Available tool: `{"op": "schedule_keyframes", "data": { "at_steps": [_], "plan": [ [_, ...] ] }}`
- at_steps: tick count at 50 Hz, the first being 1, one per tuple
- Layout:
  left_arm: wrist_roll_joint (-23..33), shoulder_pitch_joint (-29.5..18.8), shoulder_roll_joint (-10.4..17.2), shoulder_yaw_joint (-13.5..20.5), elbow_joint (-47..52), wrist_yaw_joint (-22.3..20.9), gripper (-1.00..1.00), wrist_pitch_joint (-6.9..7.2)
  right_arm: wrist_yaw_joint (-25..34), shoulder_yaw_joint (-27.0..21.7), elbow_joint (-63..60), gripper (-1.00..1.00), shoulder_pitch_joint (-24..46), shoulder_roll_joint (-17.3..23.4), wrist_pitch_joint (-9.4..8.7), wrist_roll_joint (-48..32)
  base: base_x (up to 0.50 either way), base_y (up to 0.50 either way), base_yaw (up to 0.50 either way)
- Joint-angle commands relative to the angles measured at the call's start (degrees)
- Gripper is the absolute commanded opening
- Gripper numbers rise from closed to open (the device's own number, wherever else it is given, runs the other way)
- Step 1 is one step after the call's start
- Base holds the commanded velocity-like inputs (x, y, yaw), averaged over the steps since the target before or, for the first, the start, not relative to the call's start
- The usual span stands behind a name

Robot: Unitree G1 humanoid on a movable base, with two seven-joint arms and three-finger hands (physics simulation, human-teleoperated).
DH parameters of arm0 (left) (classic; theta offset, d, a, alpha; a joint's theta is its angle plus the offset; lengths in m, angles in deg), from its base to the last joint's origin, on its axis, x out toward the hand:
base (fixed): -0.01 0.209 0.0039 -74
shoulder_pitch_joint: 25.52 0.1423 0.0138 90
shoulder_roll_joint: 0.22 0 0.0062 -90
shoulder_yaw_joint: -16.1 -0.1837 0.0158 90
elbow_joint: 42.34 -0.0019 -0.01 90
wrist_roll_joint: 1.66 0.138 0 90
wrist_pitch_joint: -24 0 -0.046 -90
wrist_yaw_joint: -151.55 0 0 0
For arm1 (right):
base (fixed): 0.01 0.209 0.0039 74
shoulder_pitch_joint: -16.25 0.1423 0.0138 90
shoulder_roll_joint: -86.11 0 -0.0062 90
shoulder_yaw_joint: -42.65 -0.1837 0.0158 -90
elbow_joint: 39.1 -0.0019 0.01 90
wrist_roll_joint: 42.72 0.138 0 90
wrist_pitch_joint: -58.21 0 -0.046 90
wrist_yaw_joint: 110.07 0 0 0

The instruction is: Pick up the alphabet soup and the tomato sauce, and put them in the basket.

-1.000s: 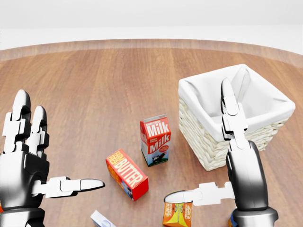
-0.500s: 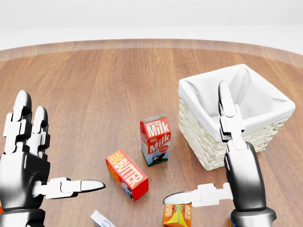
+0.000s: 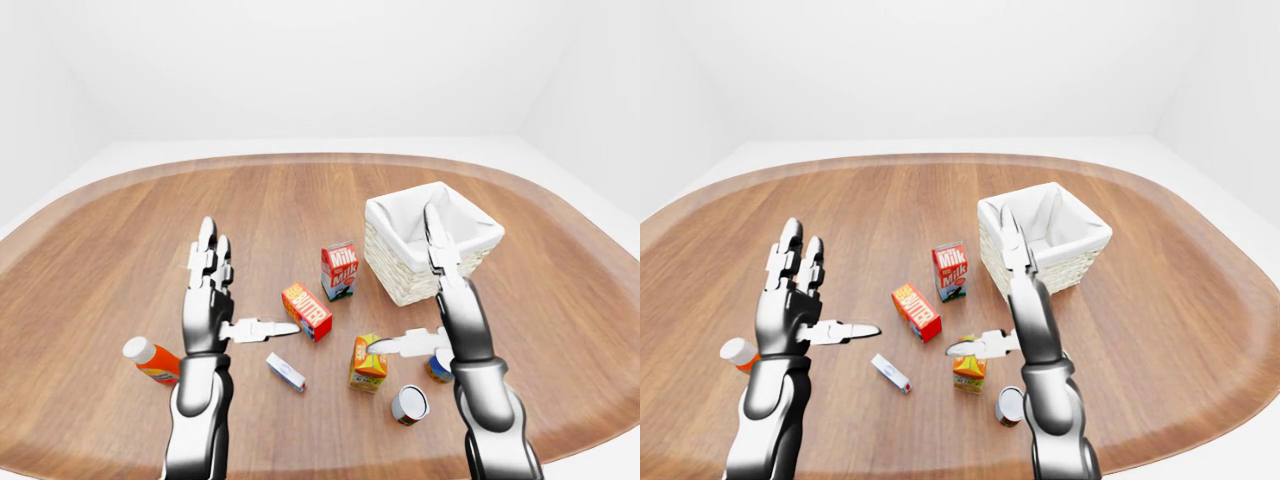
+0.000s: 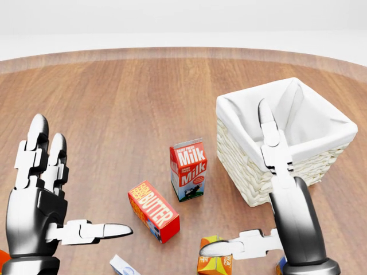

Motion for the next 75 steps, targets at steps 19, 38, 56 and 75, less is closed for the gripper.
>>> {"op": "schedule_keyframes", "data": {
  "at_steps": [19,38,56,75],
  "plan": [
    [1.23,-0.5,0.15,0.23,-1.12,0.38,1.0,0.0,29.79,5.1,-22.98,1.0,-2.79,-0.71,-10.0,-41.53,0.0,0.0,0.0],
    [1.48,-0.65,0.18,0.24,-1.1,0.62,1.0,0.0,36.42,2.2,-27.98,1.0,1.59,-4.46,-10.0,-50.67,0.0,0.0,0.0],
    [1.61,-0.61,0.18,0.1,-1.41,0.59,1.0,0.0,36.42,-11.92,-27.98,1.0,-1.53,-8.47,-2.55,-49.16,0.0,0.0,0.0],
    [1.67,-0.34,0.2,0.07,-1.1,0.24,1.0,0.0,36.42,-14.6,-27.98,1.0,-8.92,-6.75,-1.98,-48.22,0.0,0.0,0.0]
  ]
}}
